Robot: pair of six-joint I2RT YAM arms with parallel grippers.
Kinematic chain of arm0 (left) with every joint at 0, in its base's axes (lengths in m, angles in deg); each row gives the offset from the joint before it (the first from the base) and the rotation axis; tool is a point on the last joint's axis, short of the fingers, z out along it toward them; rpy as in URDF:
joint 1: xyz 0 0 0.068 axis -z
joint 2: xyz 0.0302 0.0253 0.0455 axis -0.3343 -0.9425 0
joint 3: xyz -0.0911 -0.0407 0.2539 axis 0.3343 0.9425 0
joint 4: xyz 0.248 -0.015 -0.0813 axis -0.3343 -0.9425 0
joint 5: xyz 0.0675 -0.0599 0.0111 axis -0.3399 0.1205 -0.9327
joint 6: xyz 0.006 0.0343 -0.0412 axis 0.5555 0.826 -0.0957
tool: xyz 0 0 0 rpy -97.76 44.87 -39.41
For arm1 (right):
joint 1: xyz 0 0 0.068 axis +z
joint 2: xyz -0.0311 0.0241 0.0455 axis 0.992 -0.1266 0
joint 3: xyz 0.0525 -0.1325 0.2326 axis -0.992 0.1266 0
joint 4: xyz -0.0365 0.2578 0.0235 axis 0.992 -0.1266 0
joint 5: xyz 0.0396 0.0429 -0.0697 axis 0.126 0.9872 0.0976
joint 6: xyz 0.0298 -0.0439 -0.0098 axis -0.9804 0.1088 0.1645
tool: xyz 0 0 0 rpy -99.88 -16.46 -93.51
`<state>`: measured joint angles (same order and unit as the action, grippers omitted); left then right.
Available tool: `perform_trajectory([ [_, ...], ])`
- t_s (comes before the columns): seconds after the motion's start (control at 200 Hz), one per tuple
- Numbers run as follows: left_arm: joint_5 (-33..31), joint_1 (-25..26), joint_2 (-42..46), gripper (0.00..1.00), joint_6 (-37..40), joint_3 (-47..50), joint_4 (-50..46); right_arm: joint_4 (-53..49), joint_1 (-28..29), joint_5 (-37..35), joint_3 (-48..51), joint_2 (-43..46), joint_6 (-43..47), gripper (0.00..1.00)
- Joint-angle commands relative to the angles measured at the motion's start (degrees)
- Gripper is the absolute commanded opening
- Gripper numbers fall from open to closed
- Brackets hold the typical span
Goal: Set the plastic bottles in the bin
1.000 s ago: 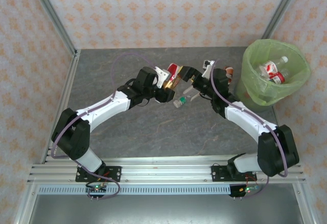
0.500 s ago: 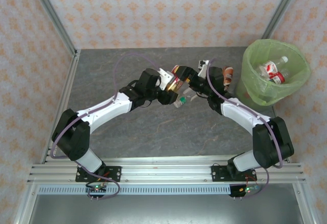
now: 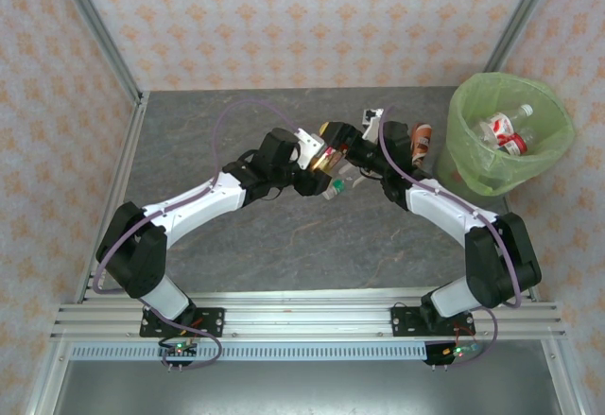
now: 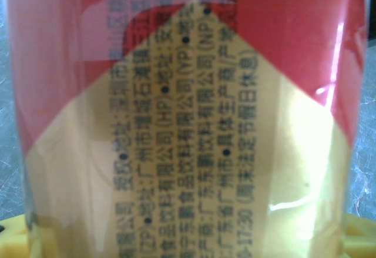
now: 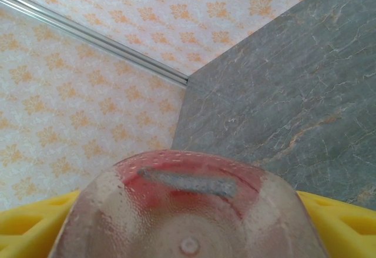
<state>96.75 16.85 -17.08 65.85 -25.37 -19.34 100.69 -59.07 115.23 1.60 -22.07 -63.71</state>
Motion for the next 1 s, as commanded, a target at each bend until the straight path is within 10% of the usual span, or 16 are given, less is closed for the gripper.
perform_trajectory([
  [0.0, 0.12, 0.45, 1.02, 0.57, 1.26, -1.53, 1.37, 2.4, 0.77, 1.99, -1.76, -0.62, 0.63, 0.84],
  [0.621, -1.4, 0.45, 1.47, 0.58, -0.36, -2.18, 0.47, 2.88, 0.69, 3.21, -2.71, -1.3, -5.54, 0.41],
  [0.991, -1.14, 0.44, 3.83, 0.82, -2.41, -0.94, -0.35, 1.8, 0.71, 0.59, -2.1, 0.55, -4.68, 0.26],
])
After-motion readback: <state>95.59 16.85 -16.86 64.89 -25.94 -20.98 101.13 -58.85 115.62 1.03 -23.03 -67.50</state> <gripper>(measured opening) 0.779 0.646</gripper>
